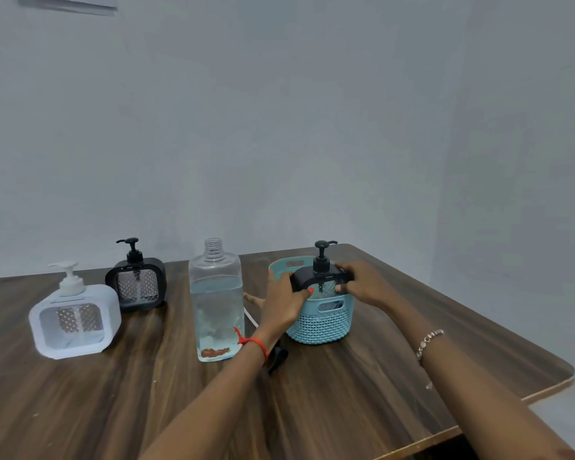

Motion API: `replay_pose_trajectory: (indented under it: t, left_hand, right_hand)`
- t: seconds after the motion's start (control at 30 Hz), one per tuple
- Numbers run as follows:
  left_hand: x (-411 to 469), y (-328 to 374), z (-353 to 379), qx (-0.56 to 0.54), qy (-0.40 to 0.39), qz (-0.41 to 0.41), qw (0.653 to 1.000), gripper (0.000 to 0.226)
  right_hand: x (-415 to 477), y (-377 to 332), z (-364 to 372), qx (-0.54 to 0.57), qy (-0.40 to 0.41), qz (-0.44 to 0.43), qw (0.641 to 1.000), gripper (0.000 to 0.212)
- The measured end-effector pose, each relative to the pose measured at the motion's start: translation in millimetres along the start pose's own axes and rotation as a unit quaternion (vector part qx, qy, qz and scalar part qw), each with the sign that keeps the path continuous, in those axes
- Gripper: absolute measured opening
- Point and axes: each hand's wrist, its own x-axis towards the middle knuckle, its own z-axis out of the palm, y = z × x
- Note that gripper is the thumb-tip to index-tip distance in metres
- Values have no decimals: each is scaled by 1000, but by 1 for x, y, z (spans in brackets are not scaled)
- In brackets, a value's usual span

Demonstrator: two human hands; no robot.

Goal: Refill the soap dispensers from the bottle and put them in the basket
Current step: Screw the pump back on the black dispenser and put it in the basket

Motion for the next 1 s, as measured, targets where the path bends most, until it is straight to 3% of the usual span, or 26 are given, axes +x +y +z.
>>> replay_pose_trajectory:
  t: [0.17,0.3,0.47,0.6,0.87,1.0]
  left_hand:
    - [-2,-6,0,33,-1,3,999,32]
    - [-2,-6,0,75,-28,-1,997,44]
    - [-9,-4,-5,45,-44,53,997,64]
    - [-11,-8,-6,47,-62,49,996,75]
    - [-12,-8,-3,96,-57,37,993,76]
    - [-13,-10,-1,117,-79,29,990,83]
  right_hand:
    - [2,4,4,-31,2,3,1000,35]
    - [3,4,4,-39,0,-5,999,38]
    - [0,5,7,-32,31,-21,999,40]
    - [-6,6,9,14,67,-22,997,41]
    - [-10,7,9,97,116,-2,988,21]
    - [-10,7,11,91,108,-13,990,22]
